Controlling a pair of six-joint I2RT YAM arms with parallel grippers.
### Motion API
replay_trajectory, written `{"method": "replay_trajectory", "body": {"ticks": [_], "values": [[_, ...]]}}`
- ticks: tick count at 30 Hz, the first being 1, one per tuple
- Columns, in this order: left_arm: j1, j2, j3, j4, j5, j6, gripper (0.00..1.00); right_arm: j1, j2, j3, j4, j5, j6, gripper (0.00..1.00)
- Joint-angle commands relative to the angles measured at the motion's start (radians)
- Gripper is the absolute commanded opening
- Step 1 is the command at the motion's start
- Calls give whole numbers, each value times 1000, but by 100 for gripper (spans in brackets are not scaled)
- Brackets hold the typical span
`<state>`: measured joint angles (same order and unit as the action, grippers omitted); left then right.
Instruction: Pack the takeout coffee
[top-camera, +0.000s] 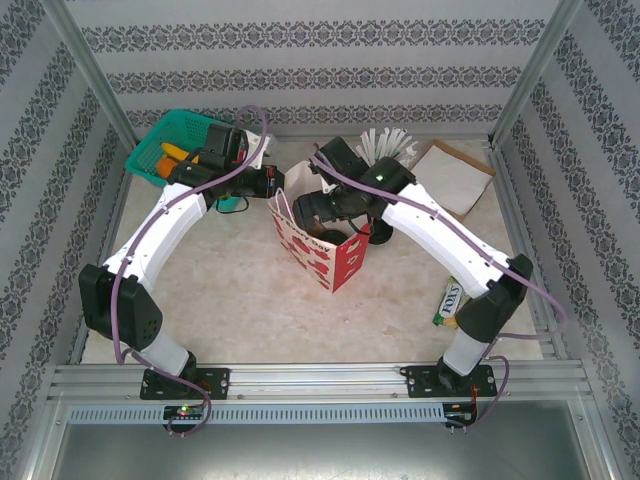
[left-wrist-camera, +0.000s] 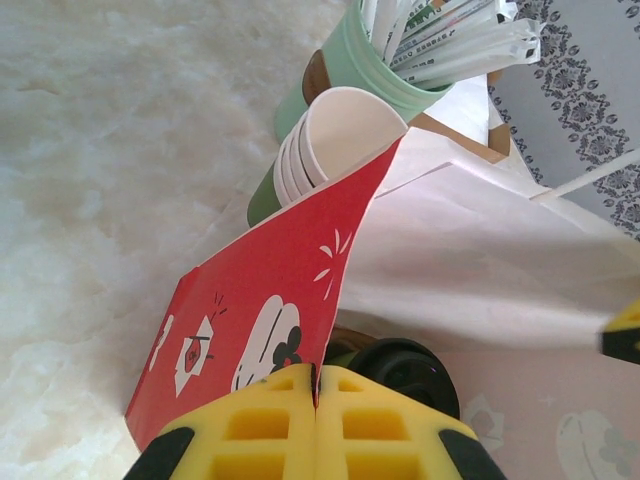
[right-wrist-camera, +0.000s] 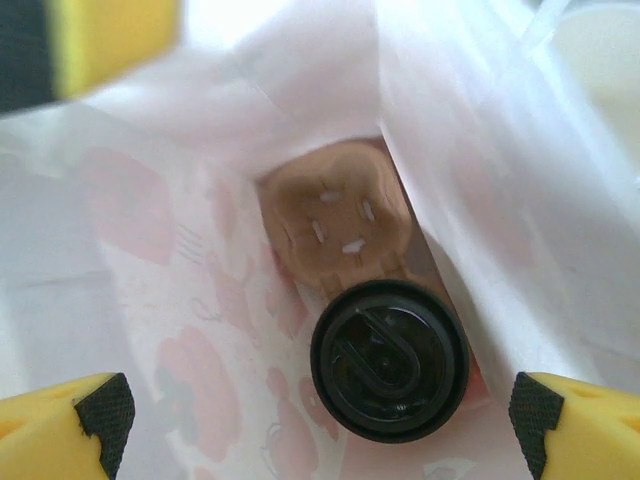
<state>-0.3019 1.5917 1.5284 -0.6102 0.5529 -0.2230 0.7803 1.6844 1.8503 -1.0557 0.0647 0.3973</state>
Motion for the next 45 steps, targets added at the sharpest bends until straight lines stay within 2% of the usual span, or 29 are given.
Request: {"method": "replay_trajectory", "body": {"ticks": [1,7,10,15,19,25,29,33,40,45], "values": [[-8,-37,-29,42,-19,-34,0,34,-98,-70,112,61,-46,98],[-8,-48,-37,36,-39,-42,0,30,-251,-238,250,82,12,98],[-8,-57,-42,42,-48,-45,0,21,-295,-276,248,97,42,98],[-9,-58,-53,53,-49,-59,0,-74,-358,-342,236,4,112,98],[-8,-55,-52,52,-56,-62,0,-126,-434,-441,290,-52,156,98],[-9,-53,-46,52,-60,-67,0,-146,-530,-537,251,0,221,98],[-8,-46,-37,45,-61,-67,0,-140,-545,-565,224,-78,241,98],[-9,-43,-37,48,-61,-75,0,-119,-582,-621,243,-8,318,98],[-9,-39,-42,49,-56,-87,0,-98,-616,-691,283,-2,454,98],[-10,-39,-50,61,-58,-99,0,-72,-600,-723,324,-28,481,93]]}}
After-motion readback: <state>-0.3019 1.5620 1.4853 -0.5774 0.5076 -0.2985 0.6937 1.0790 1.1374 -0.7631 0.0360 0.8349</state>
